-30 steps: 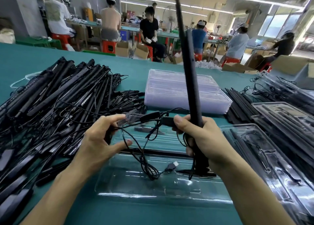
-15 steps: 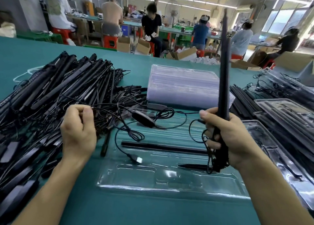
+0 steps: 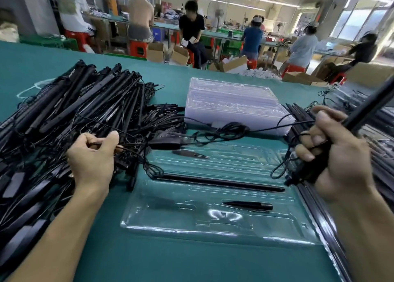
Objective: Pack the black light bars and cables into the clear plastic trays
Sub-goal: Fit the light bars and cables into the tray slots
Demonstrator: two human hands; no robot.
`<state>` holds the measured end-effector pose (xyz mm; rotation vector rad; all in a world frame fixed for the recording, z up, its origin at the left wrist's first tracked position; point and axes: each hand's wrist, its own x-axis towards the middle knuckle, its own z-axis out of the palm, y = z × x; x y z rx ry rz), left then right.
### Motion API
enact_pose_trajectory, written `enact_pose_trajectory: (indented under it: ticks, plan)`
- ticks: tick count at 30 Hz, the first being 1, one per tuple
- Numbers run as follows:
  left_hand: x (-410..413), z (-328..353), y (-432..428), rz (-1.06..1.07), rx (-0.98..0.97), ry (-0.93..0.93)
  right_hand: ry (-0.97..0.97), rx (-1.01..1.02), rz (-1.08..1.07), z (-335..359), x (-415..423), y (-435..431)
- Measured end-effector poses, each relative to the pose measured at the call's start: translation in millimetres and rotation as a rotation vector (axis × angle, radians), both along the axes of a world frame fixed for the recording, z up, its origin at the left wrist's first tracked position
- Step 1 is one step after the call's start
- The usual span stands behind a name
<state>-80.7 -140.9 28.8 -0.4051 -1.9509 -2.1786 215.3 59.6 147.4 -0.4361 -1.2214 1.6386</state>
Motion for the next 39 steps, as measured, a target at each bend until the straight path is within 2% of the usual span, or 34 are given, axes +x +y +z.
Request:
enact_pose_trajectory:
  ticks: [3, 8, 11, 14, 17, 20, 24, 29, 32, 36, 39]
  plan:
    - [-1, -2, 0, -0.063, 0.008, 0.064, -0.117, -0.036, 0.098, -12, -9, -9]
    - [1, 1, -2, -0.081, 0.045, 0.167, -0.275, -0.068, 0.419, -26, -34, -30]
    - [3, 3, -3, -0.094, 0.017, 0.161, -0.520, 0.087, 0.580, -26, -55, -47]
    - [3, 6, -2, -0.148, 0.026, 0.128, -0.630, 0.229, 0.727, -34, -85, -72]
    - [6, 9, -4, -0.213, 0.075, 0.081, -0.712, 0.184, 0.715, -50, -120, -91]
    - [7, 13, -4, -0.274, 0.098, 0.034, -0.875, 0.130, 0.692, -60, -147, -99]
    - [7, 19, -5, -0.443, 0.224, -0.029, -1.011, 0.201, 0.660, -78, -169, -105]
    - [7, 21, -7, -0.521, 0.250, -0.051, -1.117, 0.298, 0.570, -86, -181, -111]
    - [5, 22, -11, -0.439, 0.208, 0.029, -1.006, 0.223, 0.536, -79, -177, -110]
    - [-6, 20, -14, -0.289, 0.217, 0.009, -0.699, -0.079, 0.543, -42, -154, -91]
    - [-10, 17, -13, -0.239, 0.147, 0.082, -0.542, -0.296, 0.493, -22, -140, -69]
